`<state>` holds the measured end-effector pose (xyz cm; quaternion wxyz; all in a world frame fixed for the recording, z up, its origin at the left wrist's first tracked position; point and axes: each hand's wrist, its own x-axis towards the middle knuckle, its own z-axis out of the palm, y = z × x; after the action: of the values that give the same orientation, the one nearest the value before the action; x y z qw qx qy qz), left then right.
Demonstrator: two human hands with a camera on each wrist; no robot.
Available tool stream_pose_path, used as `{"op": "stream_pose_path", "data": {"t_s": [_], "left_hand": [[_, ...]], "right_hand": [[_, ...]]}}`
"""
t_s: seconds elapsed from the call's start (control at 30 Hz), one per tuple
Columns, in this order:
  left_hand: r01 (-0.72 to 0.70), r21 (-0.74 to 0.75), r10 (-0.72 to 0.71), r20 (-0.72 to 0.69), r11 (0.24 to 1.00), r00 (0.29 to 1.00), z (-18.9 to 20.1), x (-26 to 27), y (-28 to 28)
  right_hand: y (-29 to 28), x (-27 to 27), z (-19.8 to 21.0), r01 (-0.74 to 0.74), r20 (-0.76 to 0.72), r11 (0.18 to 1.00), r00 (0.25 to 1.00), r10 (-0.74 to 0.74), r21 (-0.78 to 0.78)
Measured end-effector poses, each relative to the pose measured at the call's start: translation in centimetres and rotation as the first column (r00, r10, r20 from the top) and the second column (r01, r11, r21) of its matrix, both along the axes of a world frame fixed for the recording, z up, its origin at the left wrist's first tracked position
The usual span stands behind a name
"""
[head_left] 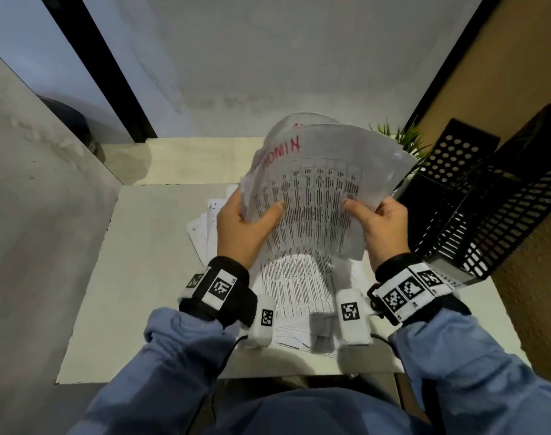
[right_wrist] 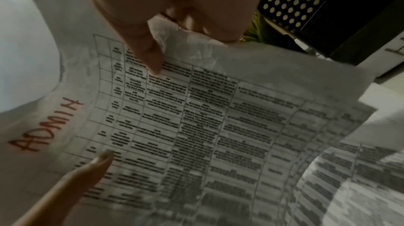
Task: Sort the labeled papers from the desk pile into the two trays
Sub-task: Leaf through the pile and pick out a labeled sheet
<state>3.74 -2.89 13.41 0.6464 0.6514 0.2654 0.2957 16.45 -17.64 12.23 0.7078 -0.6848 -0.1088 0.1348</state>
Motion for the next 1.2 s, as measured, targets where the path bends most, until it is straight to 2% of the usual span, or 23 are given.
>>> {"op": "stream_pose_path", "data": {"t_s": [0.07, 0.1, 0.17, 0.23, 0.27, 0.33, 0.4, 0.53, 0.6, 0.67, 0.77, 0.83, 0.9, 0.93, 0.97, 1.03, 1.1, 1.13, 1.2], "left_hand": [[0.023, 0.028, -0.024, 0.017, 0.999, 1.000, -0.3, -0.2, -0.3], [0.034, 0.010, -0.034, -0.013, 0.999, 0.999, -0.9, -0.3, -0.5], [0.046, -0.030, -0.049, -0.142, 0.999, 0.989, -2.7, -0.3, -0.8], [0.086, 0.029, -0.073, -0.299, 0.996, 0.951, -4.4, -0.4, -1.0], [0.092, 0.065, -0.065, -0.333, 0.994, 0.941, -4.8, -0.5, -1.0], [0.062, 0.106, -0.026, -0.313, 0.992, 0.950, -5.2, -0.5, -0.7], [0.050, 0.110, -0.015, -0.298, 0.993, 0.954, -5.7, -0.5, -0.5], [0.178, 0.129, -0.100, -0.459, 0.976, 0.882, -6.1, 0.0, -0.9], [0.257, 0.134, -0.172, -0.452, 0.957, 0.875, -4.4, 0.8, -1.7], [0.350, 0.209, -0.243, -0.411, 0.913, 0.879, -1.9, 2.0, -2.9], [0.407, 0.301, -0.316, -0.308, 0.863, 0.897, 2.2, 5.0, -5.5], [0.419, 0.345, -0.357, -0.230, 0.840, 0.905, 4.3, 7.1, -7.7], [0.409, 0.387, -0.376, -0.161, 0.827, 0.912, 5.7, 9.1, -10.0], [0.394, 0.424, -0.373, -0.136, 0.816, 0.918, 6.1, 10.1, -11.1], [0.387, 0.461, -0.374, -0.123, 0.799, 0.919, 6.5, 11.1, -12.2], [0.404, 0.480, -0.388, -0.136, 0.779, 0.911, 6.5, 13.0, -14.5], [0.423, 0.487, -0.388, -0.177, 0.764, 0.905, 6.0, 14.7, -16.5], [0.431, 0.497, -0.383, -0.200, 0.753, 0.902, 5.7, 15.5, -17.5], [0.455, 0.494, -0.384, -0.244, 0.741, 0.891, 5.0, 16.7, -19.2]], "right_hand": [[0.0, -0.8, 0.3, 0.000, -0.002, 1.000, 1.000, 0.000, 0.008], [-0.1, -1.3, -0.1, -0.018, -0.049, 1.000, 0.999, 0.018, -0.010], [0.1, -2.7, -1.3, -0.091, -0.182, 0.993, 0.980, 0.075, -0.080], [0.2, -3.7, -2.5, -0.119, -0.249, 0.980, 0.965, 0.077, -0.157], [0.4, -3.9, -2.8, -0.095, -0.259, 0.982, 0.965, 0.050, -0.161], [0.7, -3.4, -2.8, -0.032, -0.262, 0.991, 0.965, -0.003, -0.130], [0.8, -3.0, -2.7, -0.031, -0.261, 0.991, 0.965, -0.005, -0.132], [-0.5, -2.5, -3.8, -0.068, -0.306, 0.974, 0.952, -0.002, -0.216], [-2.1, -1.2, -3.6, -0.010, -0.254, 0.971, 0.966, -0.054, -0.241], [-4.4, 0.4, -2.5, 0.053, -0.162, 0.973, 0.982, -0.091, -0.226], [-8.6, 3.1, -0.2, 0.212, 0.096, 0.957, 0.976, -0.196, -0.199], [-11.7, 5.0, 0.7, 0.432, 0.278, 0.881, 0.885, -0.373, -0.193], [-14.6, 6.8, 0.7, 0.657, 0.419, 0.735, 0.723, -0.550, -0.168], [-15.8, 7.6, 0.3, 0.728, 0.467, 0.661, 0.655, -0.593, -0.182], [-16.7, 8.2, -0.1, 0.759, 0.480, 0.609, 0.633, -0.608, -0.231], [-17.7, 9.4, -1.2, 0.693, 0.353, 0.583, 0.720, -0.598, -0.424], [-18.2, 10.0, -2.3, 0.544, 0.162, 0.636, 0.815, -0.557, -0.548], [-18.2, 10.3, -2.9, 0.497, 0.130, 0.655, 0.841, -0.526, -0.569], [-18.1, 10.4, -3.5, 0.483, 0.159, 0.655, 0.856, -0.491, -0.580]]}}
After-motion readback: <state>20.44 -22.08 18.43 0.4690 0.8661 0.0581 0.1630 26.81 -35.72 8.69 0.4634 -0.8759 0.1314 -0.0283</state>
